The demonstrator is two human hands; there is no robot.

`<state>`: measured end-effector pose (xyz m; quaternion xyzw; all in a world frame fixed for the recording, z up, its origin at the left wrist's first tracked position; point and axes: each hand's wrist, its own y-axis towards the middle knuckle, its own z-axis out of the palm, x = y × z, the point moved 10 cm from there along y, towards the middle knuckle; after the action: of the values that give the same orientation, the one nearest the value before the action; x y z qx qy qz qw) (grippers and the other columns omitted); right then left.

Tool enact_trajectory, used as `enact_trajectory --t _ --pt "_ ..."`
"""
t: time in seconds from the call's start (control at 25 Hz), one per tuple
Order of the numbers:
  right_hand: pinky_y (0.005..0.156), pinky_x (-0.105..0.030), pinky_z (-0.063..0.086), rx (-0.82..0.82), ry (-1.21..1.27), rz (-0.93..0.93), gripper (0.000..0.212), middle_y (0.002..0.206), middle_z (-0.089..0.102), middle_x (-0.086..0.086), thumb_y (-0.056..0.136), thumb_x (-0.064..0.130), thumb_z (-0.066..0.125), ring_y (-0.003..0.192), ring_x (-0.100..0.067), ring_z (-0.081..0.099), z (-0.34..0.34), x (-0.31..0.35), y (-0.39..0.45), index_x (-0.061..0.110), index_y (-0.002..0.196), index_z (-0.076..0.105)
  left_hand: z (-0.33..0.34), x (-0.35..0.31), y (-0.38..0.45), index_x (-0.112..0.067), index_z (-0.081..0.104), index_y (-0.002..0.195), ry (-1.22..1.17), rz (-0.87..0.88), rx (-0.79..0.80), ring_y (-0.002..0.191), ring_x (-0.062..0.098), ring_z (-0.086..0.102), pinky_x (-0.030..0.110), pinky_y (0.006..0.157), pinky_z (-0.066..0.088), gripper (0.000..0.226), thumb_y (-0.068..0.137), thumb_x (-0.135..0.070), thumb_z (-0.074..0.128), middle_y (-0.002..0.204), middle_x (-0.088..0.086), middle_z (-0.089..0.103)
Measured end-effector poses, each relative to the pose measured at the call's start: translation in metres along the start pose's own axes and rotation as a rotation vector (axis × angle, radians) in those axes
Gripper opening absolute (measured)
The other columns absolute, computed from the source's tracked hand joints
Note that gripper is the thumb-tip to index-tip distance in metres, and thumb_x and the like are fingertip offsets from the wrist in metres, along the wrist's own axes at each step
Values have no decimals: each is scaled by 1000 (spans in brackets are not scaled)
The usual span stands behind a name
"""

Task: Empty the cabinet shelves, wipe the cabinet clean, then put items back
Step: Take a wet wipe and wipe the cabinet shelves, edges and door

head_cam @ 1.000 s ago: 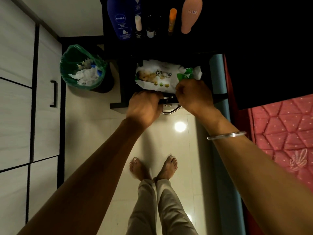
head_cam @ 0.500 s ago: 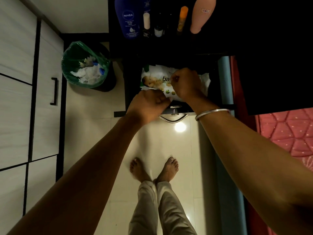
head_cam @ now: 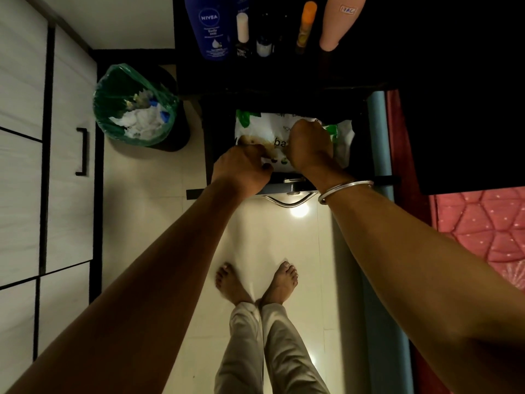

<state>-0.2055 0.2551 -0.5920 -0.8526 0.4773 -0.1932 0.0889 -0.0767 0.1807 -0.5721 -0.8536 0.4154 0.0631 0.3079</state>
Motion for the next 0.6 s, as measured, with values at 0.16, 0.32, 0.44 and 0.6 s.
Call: enact_trajectory --t 0.16,0.32,0.44,0.6 --pt "59 -31 48 141 675 257 18 70 63 -12 88 13 62 62 -24 58 13 -27 2 -2 80 68 3 -5 2 -31 53 139 59 18 24 123 33 56 37 92 47 41 99 -40 51 139 11 53" --pt "49 -24 38 245 1104 403 17 63 55 -6 94 11 51 53 -15 50 20 -33 -7 1 89 64 4 -6 1 -28 52 140 74 17 24 125 33 55 38 92 46 43 99 -40 50 140 12 52" --pt "49 -22 44 206 1172 381 18 69 62 -5 97 12 48 57 -11 59 13 -39 -10 3 102 64 2 -7 1 -27 53 140 72 16 16 125 32 54 39 94 46 43 100 -39 50 140 12 53" --pt "48 -21 42 -4 1244 259 25 69 56 -1 94 -2 46 55 -9 55 -16 -49 -12 17 80 55 0 -4 1 -25 56 138 43 8 6 124 32 55 37 93 46 41 99 -37 52 136 11 57"
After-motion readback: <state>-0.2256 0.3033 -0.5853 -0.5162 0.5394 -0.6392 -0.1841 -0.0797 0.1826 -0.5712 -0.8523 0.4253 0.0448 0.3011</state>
